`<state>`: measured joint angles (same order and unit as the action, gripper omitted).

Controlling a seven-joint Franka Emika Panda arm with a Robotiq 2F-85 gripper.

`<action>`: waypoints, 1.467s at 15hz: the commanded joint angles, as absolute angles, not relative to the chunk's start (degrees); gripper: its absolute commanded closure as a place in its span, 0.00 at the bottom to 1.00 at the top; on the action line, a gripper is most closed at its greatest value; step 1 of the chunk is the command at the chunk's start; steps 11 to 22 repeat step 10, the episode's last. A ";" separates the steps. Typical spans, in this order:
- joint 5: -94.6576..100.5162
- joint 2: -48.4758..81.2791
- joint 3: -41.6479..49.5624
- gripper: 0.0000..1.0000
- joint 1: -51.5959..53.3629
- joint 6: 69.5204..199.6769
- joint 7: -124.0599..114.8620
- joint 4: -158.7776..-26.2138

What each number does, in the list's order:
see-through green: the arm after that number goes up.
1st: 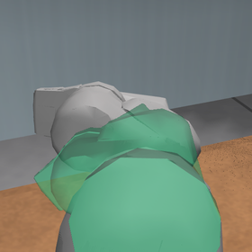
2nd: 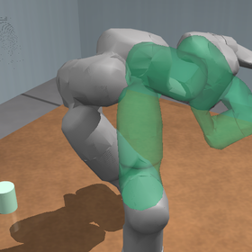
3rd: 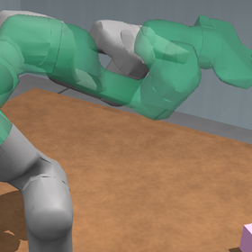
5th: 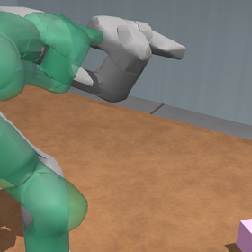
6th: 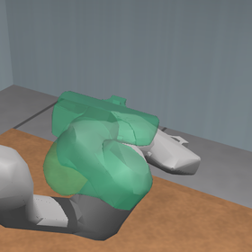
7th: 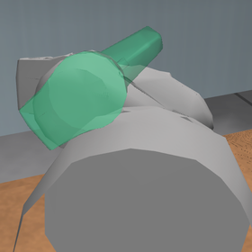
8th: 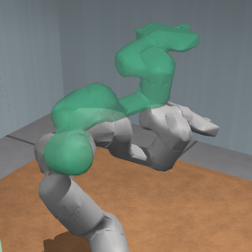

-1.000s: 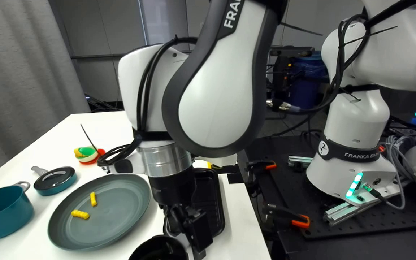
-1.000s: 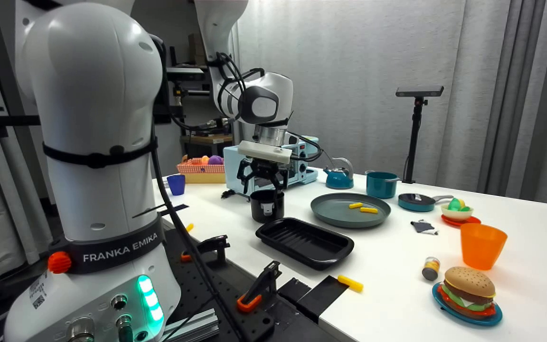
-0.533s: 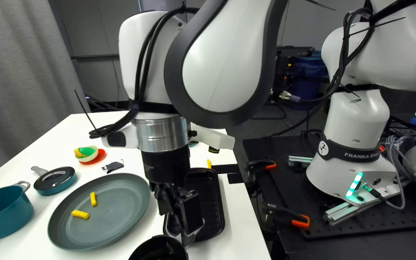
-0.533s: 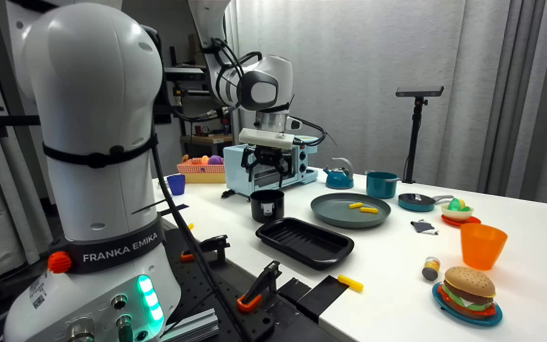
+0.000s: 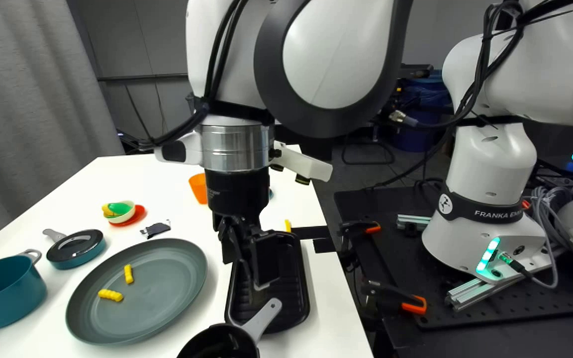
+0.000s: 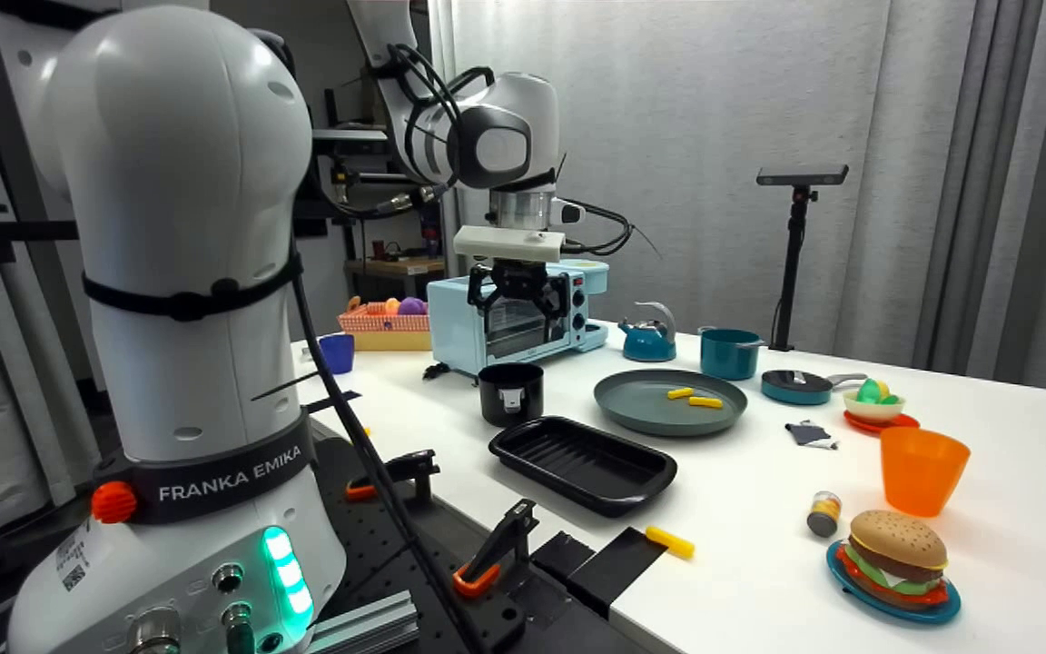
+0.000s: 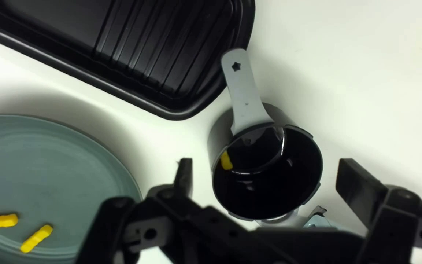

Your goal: Pour the fries out of the black pot and onto the grey plate

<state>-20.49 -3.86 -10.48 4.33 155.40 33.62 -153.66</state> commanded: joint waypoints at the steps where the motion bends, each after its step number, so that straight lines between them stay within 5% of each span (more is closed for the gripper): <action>1: -19.90 -4.65 -8.03 0.00 6.75 155.35 32.47 -154.13; 22: -19.69 -6.48 -7.33 0.00 7.64 155.38 31.48 -155.55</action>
